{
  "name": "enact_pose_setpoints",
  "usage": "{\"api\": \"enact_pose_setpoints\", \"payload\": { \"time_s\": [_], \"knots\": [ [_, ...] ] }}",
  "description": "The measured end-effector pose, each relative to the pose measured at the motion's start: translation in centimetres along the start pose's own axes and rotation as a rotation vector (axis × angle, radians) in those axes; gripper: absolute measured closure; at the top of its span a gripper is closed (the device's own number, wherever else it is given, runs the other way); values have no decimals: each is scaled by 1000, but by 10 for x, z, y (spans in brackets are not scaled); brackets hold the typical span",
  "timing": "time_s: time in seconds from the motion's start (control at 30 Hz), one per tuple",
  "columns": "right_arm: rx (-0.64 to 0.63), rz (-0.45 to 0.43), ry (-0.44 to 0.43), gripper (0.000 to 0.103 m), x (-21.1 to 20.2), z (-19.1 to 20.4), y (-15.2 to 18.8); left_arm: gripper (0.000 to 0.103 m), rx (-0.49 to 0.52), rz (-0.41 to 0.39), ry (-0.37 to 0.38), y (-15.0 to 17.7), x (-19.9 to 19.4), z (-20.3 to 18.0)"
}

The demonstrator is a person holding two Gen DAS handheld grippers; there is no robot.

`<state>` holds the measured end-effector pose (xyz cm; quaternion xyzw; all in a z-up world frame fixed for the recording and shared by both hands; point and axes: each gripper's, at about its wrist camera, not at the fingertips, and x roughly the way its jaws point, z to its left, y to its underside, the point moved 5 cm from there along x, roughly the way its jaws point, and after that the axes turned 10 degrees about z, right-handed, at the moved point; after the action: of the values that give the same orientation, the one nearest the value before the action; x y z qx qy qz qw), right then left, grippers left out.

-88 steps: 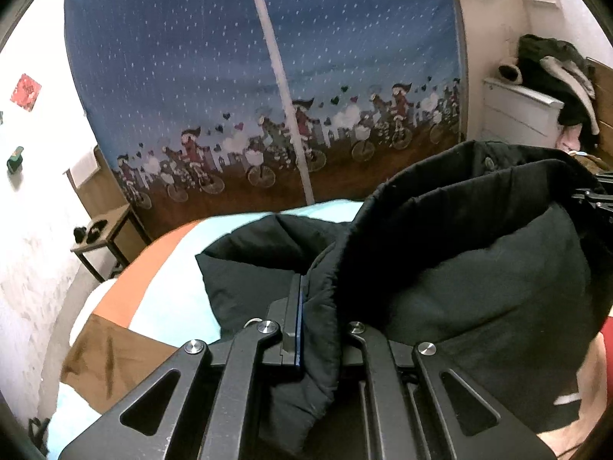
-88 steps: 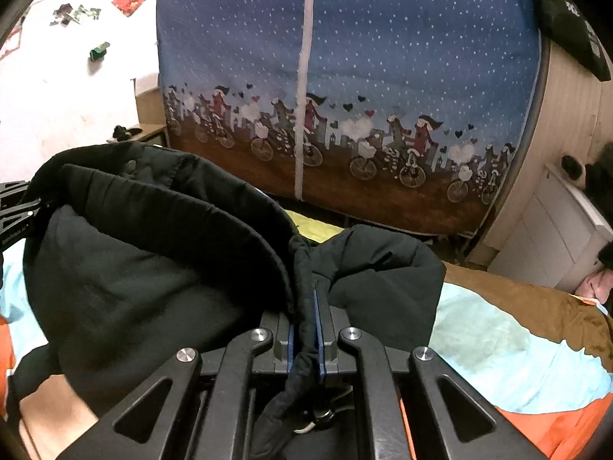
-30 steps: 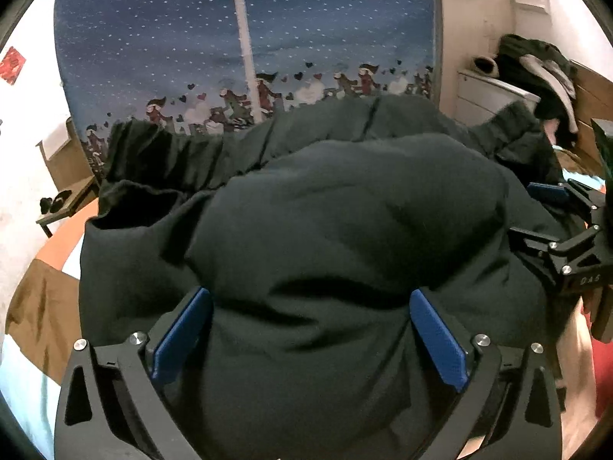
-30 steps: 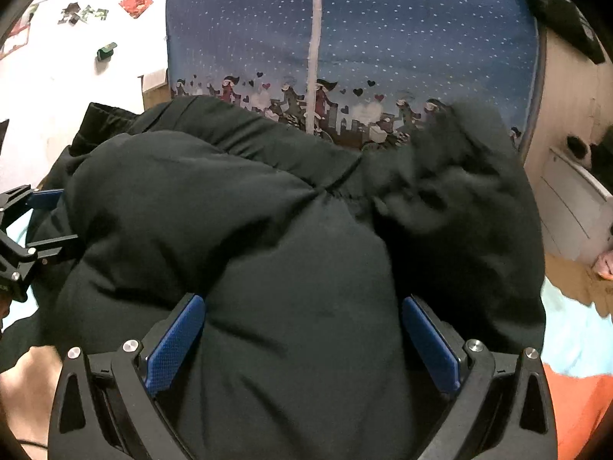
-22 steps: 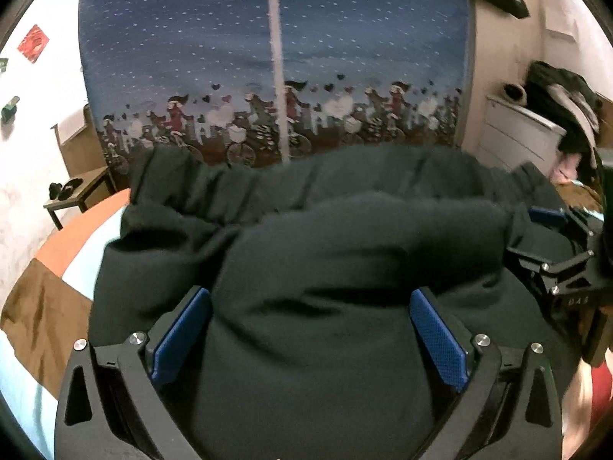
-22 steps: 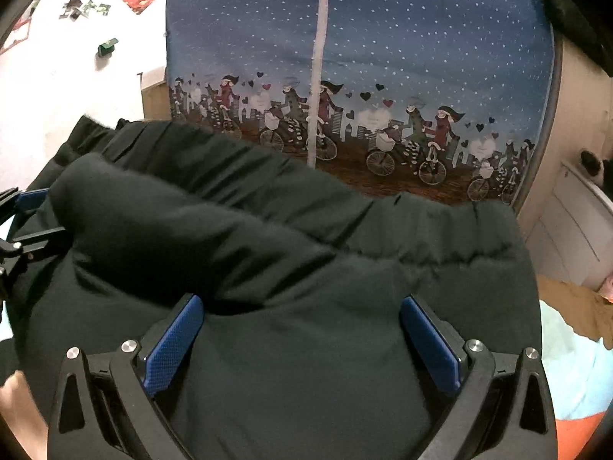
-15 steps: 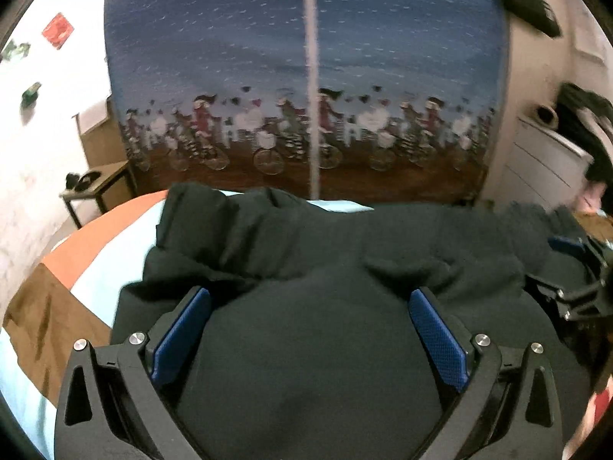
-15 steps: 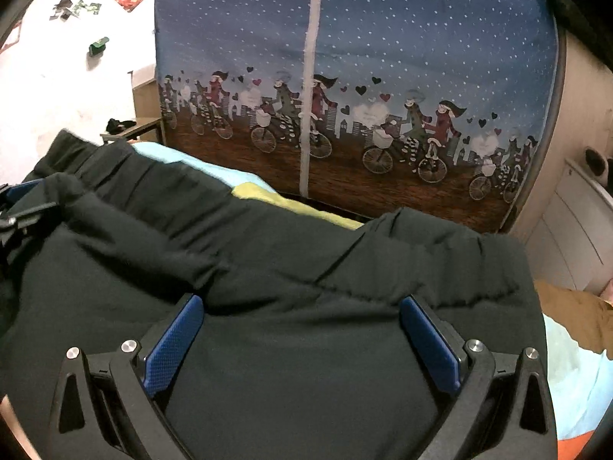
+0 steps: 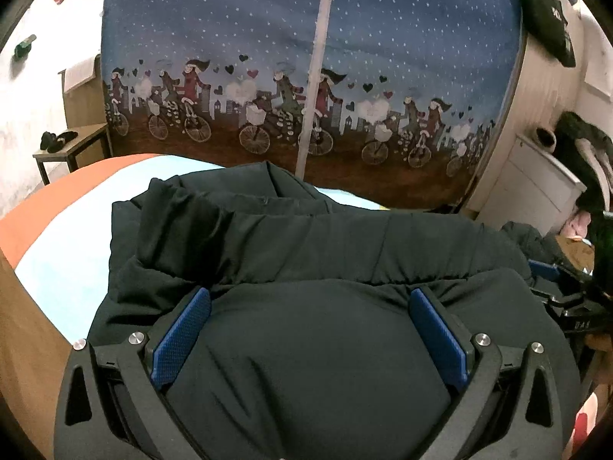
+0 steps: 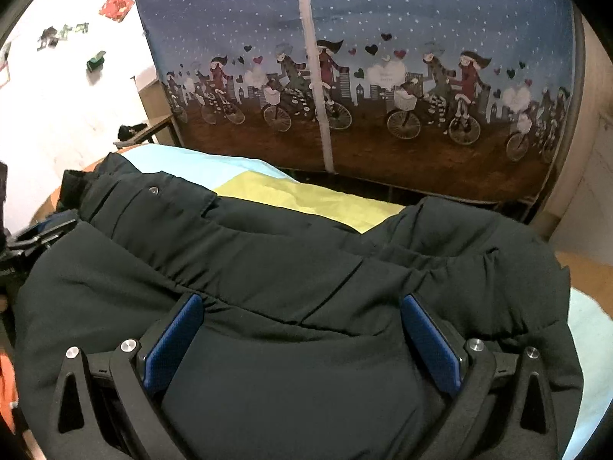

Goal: Fold large clothes

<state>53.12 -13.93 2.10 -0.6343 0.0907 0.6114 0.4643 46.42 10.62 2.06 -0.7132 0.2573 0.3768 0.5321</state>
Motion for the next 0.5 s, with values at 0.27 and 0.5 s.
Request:
{"api": "enact_pose_setpoints", "payload": {
  "time_s": [0.27,0.5],
  "knots": [
    [-2,-48,17,0,-1,3,4,1,0,-27,23,4,-2,1],
    [-7,-91,46,0,-10,8,13,1,18,-72,8,14,-10,-3]
  ]
}}
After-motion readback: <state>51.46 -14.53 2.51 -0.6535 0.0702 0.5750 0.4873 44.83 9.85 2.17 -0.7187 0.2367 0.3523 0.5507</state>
